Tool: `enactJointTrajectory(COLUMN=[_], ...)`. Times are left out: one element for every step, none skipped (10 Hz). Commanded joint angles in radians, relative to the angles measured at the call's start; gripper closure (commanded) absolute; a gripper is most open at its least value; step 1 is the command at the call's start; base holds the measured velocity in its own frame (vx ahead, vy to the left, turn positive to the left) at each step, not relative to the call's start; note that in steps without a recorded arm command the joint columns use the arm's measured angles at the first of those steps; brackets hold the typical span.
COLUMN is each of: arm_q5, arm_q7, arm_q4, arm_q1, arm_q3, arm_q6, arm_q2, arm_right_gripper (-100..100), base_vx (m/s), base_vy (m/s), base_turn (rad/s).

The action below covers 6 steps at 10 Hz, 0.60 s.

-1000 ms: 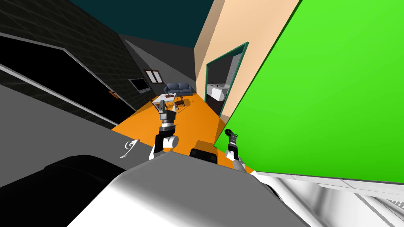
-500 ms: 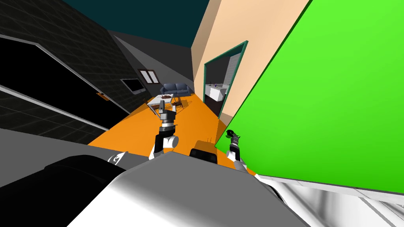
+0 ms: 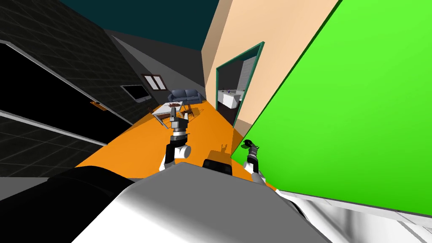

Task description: Push the door open

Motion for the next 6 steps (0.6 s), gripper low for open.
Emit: enactJointTrajectory(arm_q5=[-0.006,-0.009,-0.012,-0.011,-0.023,-0.029], arm_q7=[0.007,0.009,0.010,0.007,0.012,0.015], arm_q4=[-0.018,-0.018,-0.017,0.002,0.005,0.006], arm_q1=[0.004,0.004,0.005,0.003,0.003,0.003], arm_q3=[-0.009,-0.014,-0.018,-0.018,-0.034,-0.043], arm_q6=[0.008,0.008,0.008,0.003,-0.002,-0.003], arm_q2=[0.002,0.000,-0.001,-0.006,-0.012,-0.013], arm_right_gripper=[100,100,100,100,100,100], base_vx=[0.137,0.165,0.159,0.067,0.132,0.231], base_vy=[0.026,0.060,0.041,0.004,0.010,0.024], base_turn=[-0.045,-0.063,-0.054,-0.034,-0.047,-0.059])
